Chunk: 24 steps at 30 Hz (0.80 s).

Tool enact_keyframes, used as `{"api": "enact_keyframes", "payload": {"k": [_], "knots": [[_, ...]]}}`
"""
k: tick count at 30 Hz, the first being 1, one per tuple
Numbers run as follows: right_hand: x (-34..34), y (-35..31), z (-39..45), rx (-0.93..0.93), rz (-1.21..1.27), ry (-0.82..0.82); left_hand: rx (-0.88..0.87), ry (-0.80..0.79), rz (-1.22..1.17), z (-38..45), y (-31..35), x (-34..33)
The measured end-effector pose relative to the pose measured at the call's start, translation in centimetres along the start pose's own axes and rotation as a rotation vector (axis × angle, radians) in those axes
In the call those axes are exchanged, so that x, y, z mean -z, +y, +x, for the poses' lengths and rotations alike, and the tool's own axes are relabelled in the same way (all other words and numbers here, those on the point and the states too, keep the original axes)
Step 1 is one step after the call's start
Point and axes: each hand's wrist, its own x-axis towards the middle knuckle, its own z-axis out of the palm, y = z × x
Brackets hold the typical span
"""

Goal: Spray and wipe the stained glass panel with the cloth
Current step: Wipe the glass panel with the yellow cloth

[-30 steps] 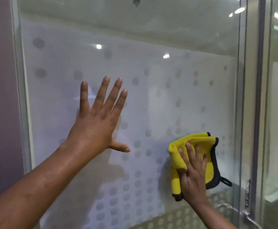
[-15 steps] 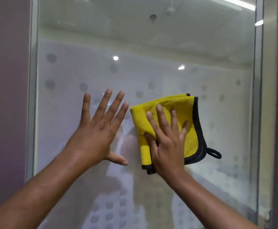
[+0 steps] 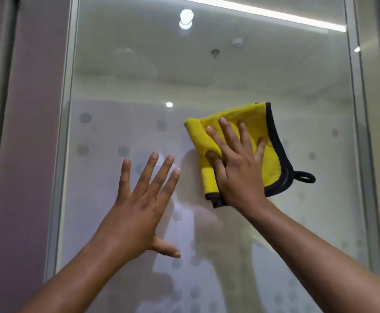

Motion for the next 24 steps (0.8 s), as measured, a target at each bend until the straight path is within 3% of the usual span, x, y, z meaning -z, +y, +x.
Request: {"api": "enact_keyframes", "payload": {"k": [2,4,9,12,19,24], "knots": [[-0.3,-1.7,3.4,-0.174,0.039,0.050,0.000,-0.007,0.000,0.0,0.0,-0.1],[-1.1,-3.8,4.8,-0.228,0.025,0.066,0.007,-0.017,-0.003,-0.1,0.0,0.0],[-0.8,-3.2,4.7,0.283,-0.055,-0.050,0.020,-0.028,0.011,-0.1,0.0,0.3],[0.6,1.2,5.1,0.321,-0.085,-0.072,0.013,-0.018,0.007,-0.1,0.0,0.1],[4.2,12.9,3.4,-0.205,0.018,0.052,0.007,-0.031,-0.019,-0.2,0.1,-0.2],[5.6,17.4,-1.1,-0.624,0.101,0.180,0.009,-0.061,-0.045,-0.2,0.1,0.1]]}}
